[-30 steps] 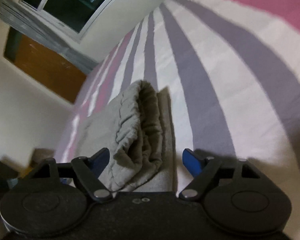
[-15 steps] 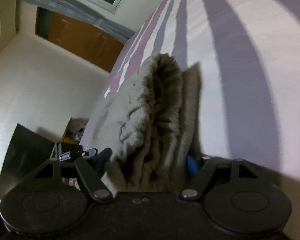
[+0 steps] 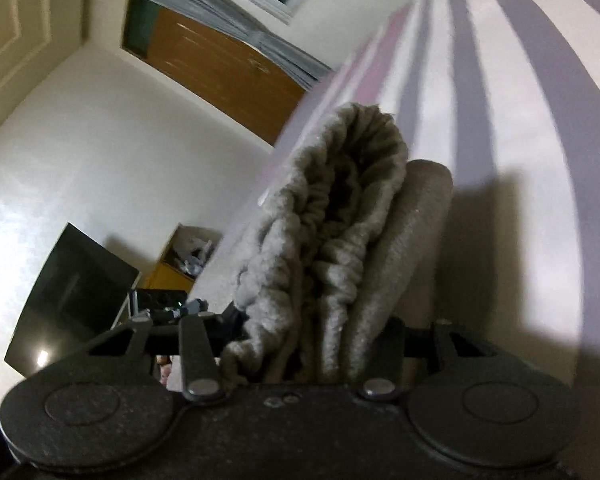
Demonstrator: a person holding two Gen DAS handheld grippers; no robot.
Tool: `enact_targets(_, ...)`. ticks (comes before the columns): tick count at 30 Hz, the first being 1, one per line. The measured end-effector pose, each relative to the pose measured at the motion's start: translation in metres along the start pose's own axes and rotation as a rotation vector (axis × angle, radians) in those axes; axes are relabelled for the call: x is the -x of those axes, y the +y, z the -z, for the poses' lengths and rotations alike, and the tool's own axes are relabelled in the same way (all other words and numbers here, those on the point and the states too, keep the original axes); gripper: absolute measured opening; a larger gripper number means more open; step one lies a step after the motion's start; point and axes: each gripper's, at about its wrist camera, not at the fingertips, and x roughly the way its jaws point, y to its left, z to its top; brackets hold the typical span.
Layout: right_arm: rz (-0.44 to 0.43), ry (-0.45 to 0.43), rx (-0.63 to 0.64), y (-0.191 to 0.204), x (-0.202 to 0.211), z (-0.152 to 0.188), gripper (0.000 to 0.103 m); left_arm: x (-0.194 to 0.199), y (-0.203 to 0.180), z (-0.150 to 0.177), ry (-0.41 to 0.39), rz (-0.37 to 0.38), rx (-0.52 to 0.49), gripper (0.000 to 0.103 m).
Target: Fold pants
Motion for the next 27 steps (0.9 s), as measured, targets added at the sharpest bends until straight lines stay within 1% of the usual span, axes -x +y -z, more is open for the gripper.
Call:
enact_targets(2,0.001,-0.011,0.007,0.003,-0.011,-0.029,0.047,-0.001,0.002,-0.031,-0.015,-0.015,-0.02,0.028)
enact_targets(3,0.008,-0.013,-0.003,0.001,-0.018,-0.043,0.049,-0.003,0.007,-0.046,-0.022,-0.03,-0.019,0.028)
enact_targets(4,0.021,-0.014,-0.023,-0.005,-0.025,-0.055,0.056,-0.004,0.015,-0.056,-0.03,-0.055,-0.01,0.029)
enact_targets(5,0.066,-0.021,-0.047,-0.015,-0.033,-0.065,0.066,-0.007,0.028,-0.063,-0.032,-0.121,0.01,0.046)
enact_targets(6,0.175,-0.023,-0.079,-0.029,-0.04,-0.069,0.096,-0.009,0.045,-0.065,-0.024,-0.239,0.048,0.063)
enact_targets(7,0.315,0.003,-0.152,-0.048,-0.046,-0.068,0.101,-0.009,0.058,-0.062,-0.014,-0.337,0.098,0.089)
enact_targets(8,0.391,0.041,-0.223,-0.063,-0.049,-0.064,0.09,-0.005,0.071,-0.056,-0.006,-0.383,0.152,0.085)
enact_targets(9,0.383,0.029,-0.23,-0.068,-0.044,-0.058,0.078,0.004,0.072,-0.049,-0.016,-0.335,0.136,0.085)
enact_targets(10,0.329,-0.001,-0.232,-0.068,-0.034,-0.052,0.078,0.012,0.069,-0.041,-0.027,-0.304,0.111,0.086)
enact_targets(11,0.276,-0.012,-0.244,-0.067,-0.025,-0.044,0.079,0.02,0.065,-0.033,-0.026,-0.298,0.091,0.086)
enact_targets(12,0.255,-0.007,-0.231,-0.066,-0.019,-0.037,0.083,0.026,0.062,-0.024,-0.019,-0.294,0.065,0.086)
enact_targets(13,0.25,0.01,-0.191,-0.064,-0.017,-0.028,0.083,0.029,0.06,-0.017,-0.019,-0.297,0.032,0.086)
enact_targets(14,0.277,0.027,-0.188,-0.062,-0.021,-0.021,0.083,0.028,0.057,-0.012,-0.02,-0.334,-0.007,0.085)
enact_targets(15,0.297,0.027,-0.155,-0.06,-0.023,-0.017,0.083,0.023,0.055,-0.011,-0.018,-0.363,-0.03,0.085)
enact_targets(17,0.323,0.01,-0.149,-0.056,-0.032,-0.016,0.089,0.013,0.051,-0.013,-0.01,-0.441,-0.065,0.086)
enact_targets(18,0.336,0.008,-0.145,-0.053,-0.036,-0.018,0.095,0.005,0.047,-0.015,-0.005,-0.478,-0.087,0.086)
enact_targets(19,0.36,0.018,-0.131,-0.048,-0.042,-0.019,0.101,-0.002,0.043,-0.018,-0.001,-0.519,-0.111,0.086)
enact_targets(20,0.381,0.031,-0.112,-0.042,-0.05,-0.019,0.103,-0.007,0.039,-0.018,-0.003,-0.544,-0.124,0.086)
enact_targets(22,0.439,0.051,-0.062,-0.028,-0.059,-0.016,0.102,-0.015,0.028,-0.017,-0.011,-0.584,-0.15,0.086)
enact_targets(23,0.452,0.046,-0.059,-0.025,-0.06,-0.016,0.102,-0.015,0.022,-0.015,-0.024,-0.625,-0.169,0.087)
enact_targets(24,0.463,0.03,-0.058,-0.019,-0.054,-0.014,0.103,-0.01,0.015,-0.012,-0.037,-0.671,-0.188,0.089)
enact_targets(25,0.472,0.014,-0.055,-0.011,-0.047,-0.012,0.103,-0.006,0.004,-0.008,-0.055,-0.729,-0.21,0.094)
enact_targets(27,0.495,0.003,-0.027,0.003,-0.032,-0.001,0.103,0.013,-0.017,0.004,-0.084,-0.797,-0.256,0.098)
